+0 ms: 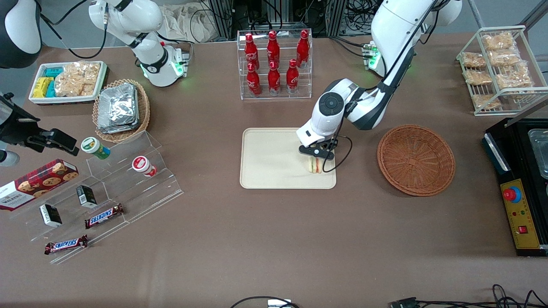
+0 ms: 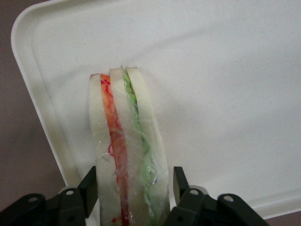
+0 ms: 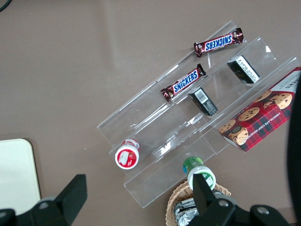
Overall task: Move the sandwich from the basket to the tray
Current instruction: 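Lower the sandwich onto the tray and open the left gripper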
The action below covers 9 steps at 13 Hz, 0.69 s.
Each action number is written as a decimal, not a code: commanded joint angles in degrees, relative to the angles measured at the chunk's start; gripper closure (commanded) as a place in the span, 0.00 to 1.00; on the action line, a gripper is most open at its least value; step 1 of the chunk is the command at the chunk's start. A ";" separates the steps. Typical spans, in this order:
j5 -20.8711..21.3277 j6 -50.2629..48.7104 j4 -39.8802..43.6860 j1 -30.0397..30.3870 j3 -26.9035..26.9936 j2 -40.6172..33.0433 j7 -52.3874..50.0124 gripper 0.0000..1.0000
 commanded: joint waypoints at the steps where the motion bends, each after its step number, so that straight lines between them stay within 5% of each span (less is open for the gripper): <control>1: 1.11 -0.26 1.54 -0.53 0.61 -0.14 -2.74 0.00; 9: 1.11 -10.54 10.05 0.00 6.57 -5.33 -13.29 0.00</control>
